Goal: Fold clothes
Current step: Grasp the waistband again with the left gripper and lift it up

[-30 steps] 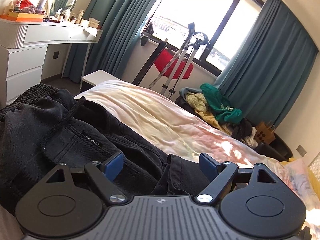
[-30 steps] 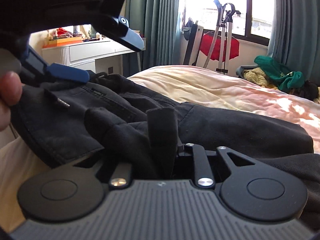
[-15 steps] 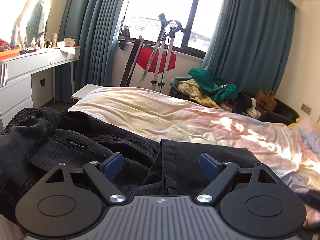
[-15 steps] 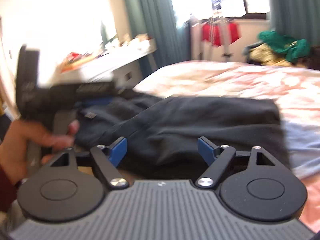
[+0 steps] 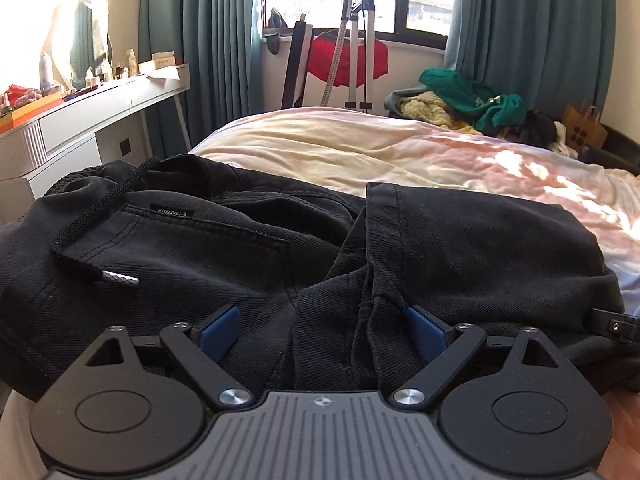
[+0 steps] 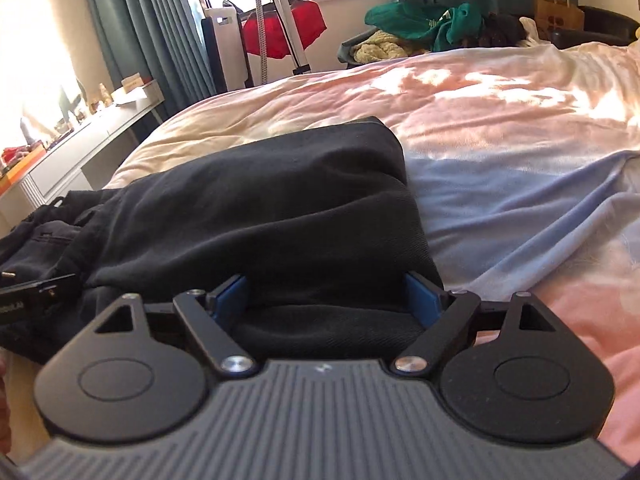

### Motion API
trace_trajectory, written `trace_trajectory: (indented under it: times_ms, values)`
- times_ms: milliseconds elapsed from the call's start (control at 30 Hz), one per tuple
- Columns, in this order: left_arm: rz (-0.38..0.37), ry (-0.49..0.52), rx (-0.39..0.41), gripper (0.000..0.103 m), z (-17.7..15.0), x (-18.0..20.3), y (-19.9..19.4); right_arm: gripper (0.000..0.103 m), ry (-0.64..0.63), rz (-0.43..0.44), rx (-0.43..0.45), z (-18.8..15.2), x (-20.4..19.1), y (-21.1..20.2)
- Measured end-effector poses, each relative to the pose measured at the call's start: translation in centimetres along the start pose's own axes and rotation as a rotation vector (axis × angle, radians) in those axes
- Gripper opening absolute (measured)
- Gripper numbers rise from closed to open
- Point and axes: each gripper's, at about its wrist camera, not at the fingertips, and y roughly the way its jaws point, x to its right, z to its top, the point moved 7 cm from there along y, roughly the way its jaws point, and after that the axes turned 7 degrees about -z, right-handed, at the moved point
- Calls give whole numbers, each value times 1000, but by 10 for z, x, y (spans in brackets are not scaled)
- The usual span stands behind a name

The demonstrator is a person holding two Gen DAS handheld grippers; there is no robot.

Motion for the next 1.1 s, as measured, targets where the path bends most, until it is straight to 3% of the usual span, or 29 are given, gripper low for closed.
trace_trajectory:
  times_ms: [100, 200, 300, 433, 600, 733, 833, 933, 1033, 1100]
  values:
    - [-13, -65, 23, 91, 5, -13, -21, 86, 12, 6, -5, 1, 1, -2]
    - [-3, -139, 59, 99, 11, -35, -50, 86, -1, 1, 3, 3, 1, -6]
    - [43, -260, 74, 101, 10, -72, -79, 85, -19, -10, 16, 5, 1, -9]
    - [47, -478, 83, 103, -6, -122, -108, 84, -7, -10, 25, 5, 3, -13]
    - [64, -717, 96, 103, -16, -178, -107, 84, 22, -13, 22, 4, 6, -16]
    - [23, -871, 75, 102, -20, -212, -76, 84, 42, -10, 22, 2, 9, -18]
    - [49, -942, 125, 101, -23, -232, -63, 84, 14, -29, 38, 2, 6, -18]
    - [98, -929, 168, 99, -18, -247, -54, 84, -31, -46, 94, 5, -1, -23]
    - [122, -906, 199, 84, -14, -253, -51, 84, -46, 12, 205, 12, -9, -38]
    - [138, -915, 219, 74, -14, -257, -50, 84, -54, 42, 234, 15, -15, -42]
